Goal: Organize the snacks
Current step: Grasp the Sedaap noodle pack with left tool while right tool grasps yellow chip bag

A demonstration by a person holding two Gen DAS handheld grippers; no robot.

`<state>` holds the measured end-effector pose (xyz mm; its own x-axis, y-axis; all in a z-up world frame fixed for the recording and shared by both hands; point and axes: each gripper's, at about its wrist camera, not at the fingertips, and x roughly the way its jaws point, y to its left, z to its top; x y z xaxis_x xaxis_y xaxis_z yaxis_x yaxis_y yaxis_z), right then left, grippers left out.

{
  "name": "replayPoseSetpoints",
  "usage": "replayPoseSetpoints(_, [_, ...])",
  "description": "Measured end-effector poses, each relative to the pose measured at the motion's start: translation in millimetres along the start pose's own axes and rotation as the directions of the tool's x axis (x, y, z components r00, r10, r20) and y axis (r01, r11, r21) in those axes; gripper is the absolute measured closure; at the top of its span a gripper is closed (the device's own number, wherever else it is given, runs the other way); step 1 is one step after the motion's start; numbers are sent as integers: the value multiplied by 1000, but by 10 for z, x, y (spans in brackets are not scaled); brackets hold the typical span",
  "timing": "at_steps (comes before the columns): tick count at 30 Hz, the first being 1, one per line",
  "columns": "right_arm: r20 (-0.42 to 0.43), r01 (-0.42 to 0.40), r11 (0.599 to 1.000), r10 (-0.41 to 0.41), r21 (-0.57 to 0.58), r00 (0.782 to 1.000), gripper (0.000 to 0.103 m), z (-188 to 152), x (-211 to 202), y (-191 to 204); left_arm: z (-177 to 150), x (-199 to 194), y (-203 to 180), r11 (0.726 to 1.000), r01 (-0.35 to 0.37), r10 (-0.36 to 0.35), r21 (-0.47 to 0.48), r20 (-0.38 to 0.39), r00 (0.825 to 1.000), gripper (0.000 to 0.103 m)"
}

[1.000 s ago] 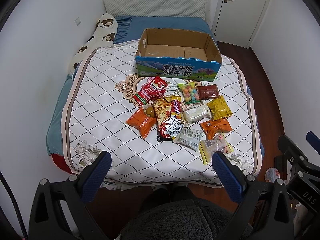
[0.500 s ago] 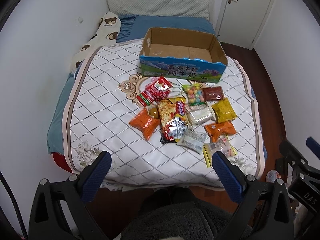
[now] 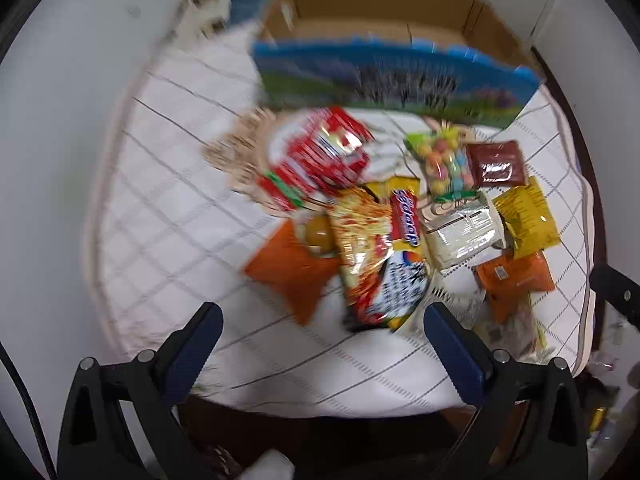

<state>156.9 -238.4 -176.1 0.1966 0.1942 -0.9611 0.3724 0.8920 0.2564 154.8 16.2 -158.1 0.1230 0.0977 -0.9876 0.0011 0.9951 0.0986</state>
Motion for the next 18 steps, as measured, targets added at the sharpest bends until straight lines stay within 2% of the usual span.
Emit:
replayPoseSetpoints(2, [-31, -18, 997, 20, 79, 999, 0, 190, 263, -75, 133, 270, -75, 999, 25, -26, -20, -56, 998, 0])
replayPoseSetpoints(4, [-32, 18, 995, -15, 97, 999, 0, 363, 469, -107, 255, 517, -176, 999, 27, -30, -23, -94, 995, 0])
replayPoseSetpoints(7, [2, 138, 990, -138, -34, 990, 0, 539, 660, 10, 396, 896, -335, 1000, 8, -6, 13, -154, 988, 0])
replayPoseSetpoints(9, [-25, 188, 975, -192, -116, 981, 2, 643, 852, 58, 436, 1077, -404, 1000, 6, -1, 30, -185, 983, 0])
replayPoseSetpoints(11, [-67, 210, 962, -225, -173, 972, 5, 748, 1051, 81, 461, 1230, -450, 999, 7, 1, 34, -212, 977, 2])
replayPoseSetpoints(13, [-76, 225, 950, -246, -215, 966, 7, 789, 1158, 115, 483, 1332, -477, 1000, 11, -5, 28, -219, 976, 7])
replayPoseSetpoints(18, [-81, 266, 919, -301, -292, 950, 16, 868, 1443, 188, 470, 1407, -532, 999, 25, -19, 25, -193, 981, 16])
